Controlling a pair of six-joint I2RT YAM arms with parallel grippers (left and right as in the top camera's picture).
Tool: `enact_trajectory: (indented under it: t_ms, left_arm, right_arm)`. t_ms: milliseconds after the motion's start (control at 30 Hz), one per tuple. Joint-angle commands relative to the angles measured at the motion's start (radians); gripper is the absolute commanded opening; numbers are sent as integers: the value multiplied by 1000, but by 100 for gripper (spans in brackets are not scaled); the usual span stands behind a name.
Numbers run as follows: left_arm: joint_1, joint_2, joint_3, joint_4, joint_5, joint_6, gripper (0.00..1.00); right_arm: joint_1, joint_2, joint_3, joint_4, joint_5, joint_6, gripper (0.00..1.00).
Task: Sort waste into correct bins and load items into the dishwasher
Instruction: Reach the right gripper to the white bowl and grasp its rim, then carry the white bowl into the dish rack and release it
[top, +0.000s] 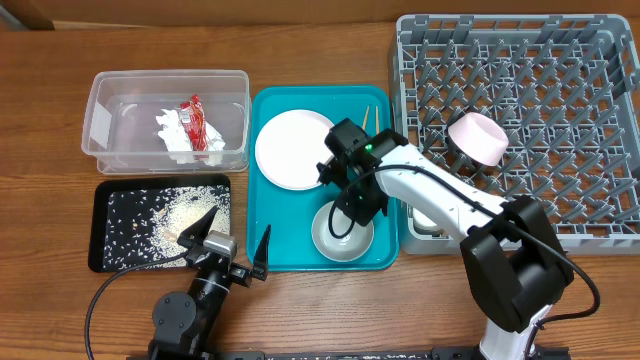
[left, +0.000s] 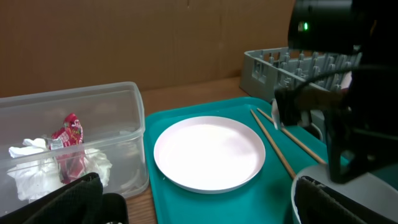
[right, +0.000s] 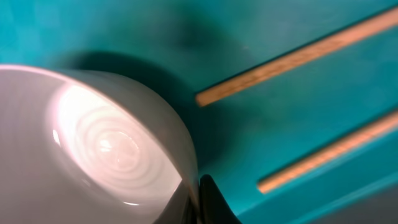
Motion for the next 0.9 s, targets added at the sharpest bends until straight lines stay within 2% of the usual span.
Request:
enact_trajectory:
  t_ms: [0,67,133,300,400,467,567,667,733,867]
  left_arm:
    - [6,-10,-8,5,12,9,100]
    - [6,-10,-8,5,11,9,100]
    - [6,-10,-8,5,12,9,100]
    - [6,-10,-8,5,12,9,100]
    - [6,-10,-8,5,12,9,100]
    - [6,-10,-8,5,12,9,100]
    - [6,-10,-8,5,12,9,100]
    - [6,-10,-8,5,11,9,100]
    - [6,-10,-8,5,11,9,100]
    - [6,-10,-8,5,12,9,100]
  right_arm:
    - [-3,-80,111,-39,29,68,4]
    - [-3,-111,157,-69,32,93,4]
    - [-3,-149,196,-72,105,185,4]
    - [-32,-263,224,-22,376,515,4]
    - [-64,-317,224,-2,422,531,4]
    - [-97,-331,224,0,551,621,4]
    - [-176,-329,217,-23,813,821,4]
    - [-283,-317,213,-58,978,991,4]
    - [-360,-307,213,-65,1026,1048,4]
    - [-500,-281,213,-61,1032,1050,4]
